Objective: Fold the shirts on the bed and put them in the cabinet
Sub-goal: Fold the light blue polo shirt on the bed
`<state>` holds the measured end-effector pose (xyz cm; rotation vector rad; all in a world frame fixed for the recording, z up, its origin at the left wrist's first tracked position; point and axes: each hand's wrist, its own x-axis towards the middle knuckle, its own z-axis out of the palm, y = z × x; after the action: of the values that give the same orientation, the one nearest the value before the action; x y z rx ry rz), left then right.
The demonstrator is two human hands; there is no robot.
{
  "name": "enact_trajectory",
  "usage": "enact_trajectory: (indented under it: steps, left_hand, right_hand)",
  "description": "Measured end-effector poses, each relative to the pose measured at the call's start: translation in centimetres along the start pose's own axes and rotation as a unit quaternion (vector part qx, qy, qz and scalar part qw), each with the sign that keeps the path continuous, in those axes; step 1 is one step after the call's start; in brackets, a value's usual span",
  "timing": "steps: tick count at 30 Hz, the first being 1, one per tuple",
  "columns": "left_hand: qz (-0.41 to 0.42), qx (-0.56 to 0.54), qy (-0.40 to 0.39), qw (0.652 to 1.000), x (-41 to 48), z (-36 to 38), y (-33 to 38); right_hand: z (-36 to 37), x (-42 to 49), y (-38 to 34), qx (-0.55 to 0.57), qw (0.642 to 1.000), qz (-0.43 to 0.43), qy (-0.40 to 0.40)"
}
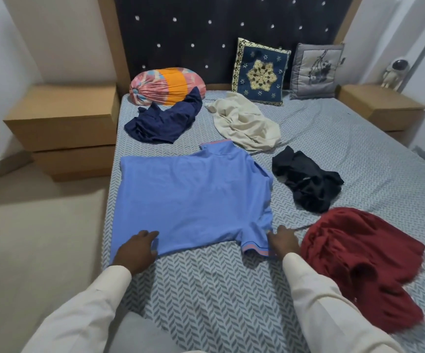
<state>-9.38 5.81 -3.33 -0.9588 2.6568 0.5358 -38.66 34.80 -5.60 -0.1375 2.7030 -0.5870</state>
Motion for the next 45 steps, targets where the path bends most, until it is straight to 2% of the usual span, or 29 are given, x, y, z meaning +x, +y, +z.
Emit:
enact_trajectory:
  steps: [3,7,10,12,16,19,21,25,29,31,34,36,38,41,43,45]
  left_hand:
    - [-0.013,0.032,-0.036,0.999,1.0,1.1,2.2]
    - [-0.061,0.082,-0.042,0.994,1.3,1.6,3.5]
    - [-0.076,0.085,-0.055,0.992,1.2,1.7,3.6]
    - [-0.084,0.069,-0.056,0.992,1.4,1.6,3.8]
    - [-0.090,0.071,-0.022,0.993,2.1,1.6,3.9]
    - [-0.105,0.073,0.004,0.992,3.2,1.4,4.3]
    - [-0.109,0.091,0.018,0.990,4.2,1.0,4.5]
    - [-0.051,0.074,0.004,0.996,7.9,-0.2,4.0]
    - [0.013,0.052,-0.051,0.997,12.7,-2.0,3.9]
    - [0.008,0.062,-0.081,0.995,14.2,-2.8,4.0]
    - [-0.014,0.106,-0.107,0.989,15.9,-3.8,3.8]
    - [-0.019,0.133,-0.109,0.985,16.8,-4.5,3.8]
    - [-0.023,0.146,-0.116,0.982,17.5,-5.1,4.0]
    - [-0.028,0.165,-0.131,0.977,18.6,-5.7,4.7]
    - [-0.031,0.171,-0.132,0.976,19.4,-5.8,5.1]
    - [-0.035,0.170,-0.130,0.976,19.7,-5.7,5.4]
  right_hand:
    - [0.7,0.2,-0.6,0.067,0.998,-0.005,-0.017]
    - [-1.3,2.0,1.4,0.066,0.995,0.045,0.054]
    - [-2.1,3.5,2.7,0.049,0.996,0.054,0.054]
    - [-2.3,4.5,2.2,0.094,0.993,0.053,0.058]
    - [-1.8,7.8,0.3,0.144,0.988,0.043,0.043]
    - [-1.2,9.4,-1.1,0.121,0.991,0.036,0.039]
    - [-1.7,8.8,-2.0,0.136,0.988,0.042,0.068]
    - [-2.4,9.9,-1.6,0.114,0.983,0.088,0.112]
    - [-2.6,13.6,-3.5,0.152,0.978,0.046,0.133]
    - [-3.1,15.7,-5.2,0.185,0.977,0.024,0.103]
    - [-3.0,18.9,-7.2,0.256,0.967,0.009,-0.006]
    - [-3.3,20.1,-8.2,0.286,0.958,0.022,-0.010]
    - [-4.1,20.8,-8.4,0.268,0.962,0.026,0.037]
    - [-5.0,21.5,-8.4,0.143,0.987,0.010,0.074]
    - [-4.5,22.6,-9.2,0.107,0.992,-0.009,0.060]
    - [-4.1,23.5,-10.6,0.116,0.993,-0.011,0.032]
